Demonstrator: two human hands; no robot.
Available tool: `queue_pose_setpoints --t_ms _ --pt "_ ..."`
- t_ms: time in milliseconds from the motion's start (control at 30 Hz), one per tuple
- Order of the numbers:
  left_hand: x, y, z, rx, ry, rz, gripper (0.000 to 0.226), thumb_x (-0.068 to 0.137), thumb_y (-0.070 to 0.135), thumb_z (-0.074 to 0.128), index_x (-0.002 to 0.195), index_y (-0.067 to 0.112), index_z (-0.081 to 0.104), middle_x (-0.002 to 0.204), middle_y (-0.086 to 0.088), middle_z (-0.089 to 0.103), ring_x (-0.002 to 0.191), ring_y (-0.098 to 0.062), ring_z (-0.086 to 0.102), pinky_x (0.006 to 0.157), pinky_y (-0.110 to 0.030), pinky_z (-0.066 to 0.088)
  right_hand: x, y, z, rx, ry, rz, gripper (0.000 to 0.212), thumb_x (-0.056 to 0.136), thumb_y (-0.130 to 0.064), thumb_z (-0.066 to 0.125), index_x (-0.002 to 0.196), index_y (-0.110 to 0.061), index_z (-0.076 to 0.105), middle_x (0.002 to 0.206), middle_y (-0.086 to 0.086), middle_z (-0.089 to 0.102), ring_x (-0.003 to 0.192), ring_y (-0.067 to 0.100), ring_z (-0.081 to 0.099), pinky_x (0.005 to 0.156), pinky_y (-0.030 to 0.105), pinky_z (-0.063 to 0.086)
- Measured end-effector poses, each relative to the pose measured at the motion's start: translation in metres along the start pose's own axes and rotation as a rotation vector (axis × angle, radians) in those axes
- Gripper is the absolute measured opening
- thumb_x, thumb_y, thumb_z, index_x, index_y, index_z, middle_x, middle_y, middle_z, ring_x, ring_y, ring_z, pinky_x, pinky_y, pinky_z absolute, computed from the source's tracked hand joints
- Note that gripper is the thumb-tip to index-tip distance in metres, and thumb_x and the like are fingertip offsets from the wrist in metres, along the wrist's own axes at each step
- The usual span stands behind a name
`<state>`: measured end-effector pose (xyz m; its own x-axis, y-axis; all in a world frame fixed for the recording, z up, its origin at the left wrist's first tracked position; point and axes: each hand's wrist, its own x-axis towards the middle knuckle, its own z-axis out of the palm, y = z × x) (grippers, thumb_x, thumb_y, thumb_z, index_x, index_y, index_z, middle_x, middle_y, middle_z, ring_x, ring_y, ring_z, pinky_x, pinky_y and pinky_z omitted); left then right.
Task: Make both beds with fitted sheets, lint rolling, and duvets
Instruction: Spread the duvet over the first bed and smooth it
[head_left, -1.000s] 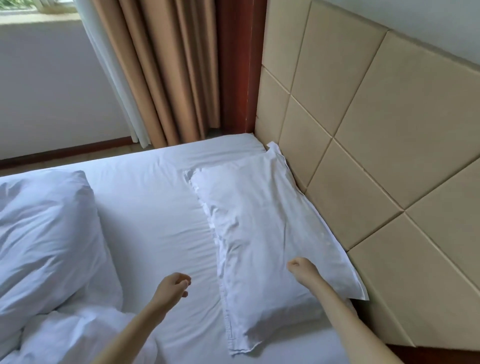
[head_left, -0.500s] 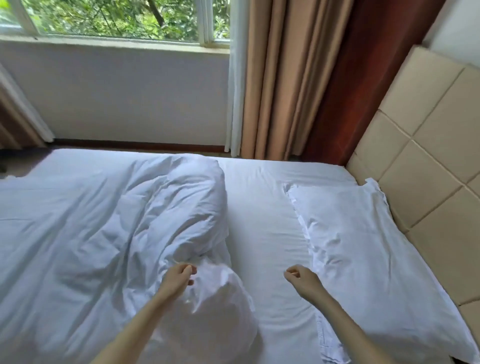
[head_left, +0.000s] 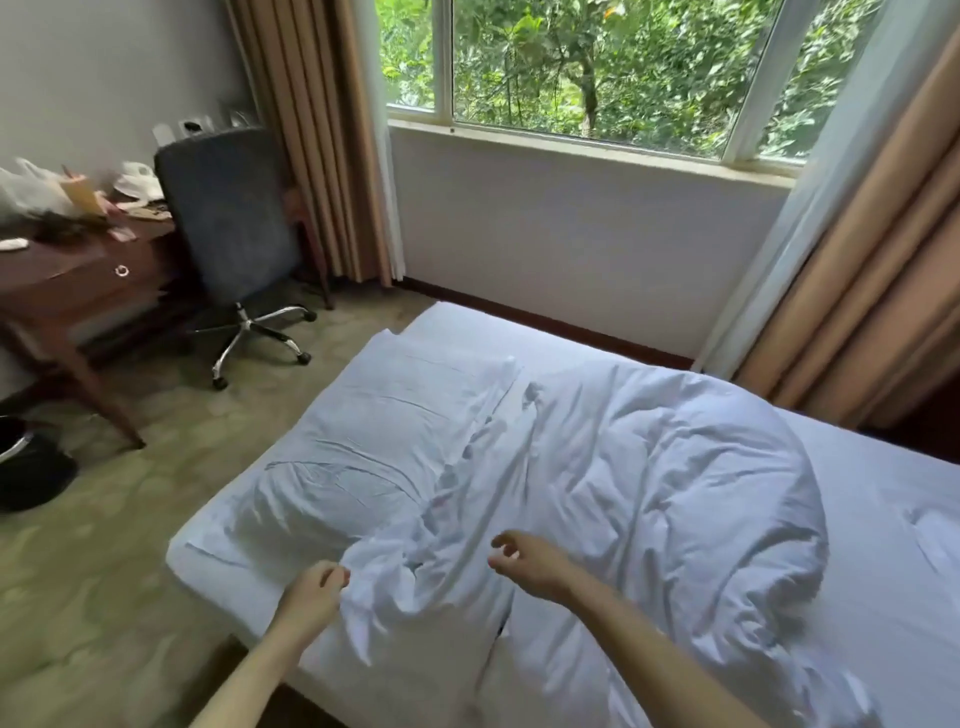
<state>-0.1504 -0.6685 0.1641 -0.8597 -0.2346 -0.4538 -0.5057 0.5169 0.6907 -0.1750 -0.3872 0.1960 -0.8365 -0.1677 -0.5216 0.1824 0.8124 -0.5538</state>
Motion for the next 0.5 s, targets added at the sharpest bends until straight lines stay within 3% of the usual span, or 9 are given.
queue_pose_setpoints --t_ms 133,267,500 --pt "0.048 -0.002 -0.012 -0.042 -0.012 -0.006 0.019 0.099 0.017 0.041 0.094 0.015 0.059 0.093 -0.008 0.062 0.08 -0.02 0.058 0.064 -0.026 0.044 0.043 -0.034 0.007 -0.032 -0.009 -0.019 0.043 0.096 -0.035 0.048 0.135 -0.015 0.049 0.133 0.008 0.053 0.121 0.02 0.05 0.095 0.024 0.037" --pt "0.093 0.005 -0.026 -0.027 -0.057 -0.024 0.02 0.099 0.016 0.041 0.093 0.014 0.06 0.091 -0.005 0.062 0.084 -0.022 0.059 0.066 -0.027 0.044 0.082 -0.031 0.002 -0.021 -0.023 0.043 0.042 0.095 -0.035 0.051 0.133 -0.016 0.05 0.13 0.008 0.055 0.118 0.019 0.052 0.092 0.023 0.038" --pt "0.168 0.007 -0.081 -0.025 -0.049 -0.103 0.022 0.097 0.013 0.041 0.081 0.008 0.055 0.078 -0.01 0.052 0.071 -0.02 0.048 0.064 -0.026 0.039 0.16 -0.057 -0.036 0.006 0.06 0.04 0.036 0.096 -0.029 0.051 0.128 -0.013 0.054 0.128 0.007 0.058 0.116 0.017 0.054 0.09 0.023 0.038"
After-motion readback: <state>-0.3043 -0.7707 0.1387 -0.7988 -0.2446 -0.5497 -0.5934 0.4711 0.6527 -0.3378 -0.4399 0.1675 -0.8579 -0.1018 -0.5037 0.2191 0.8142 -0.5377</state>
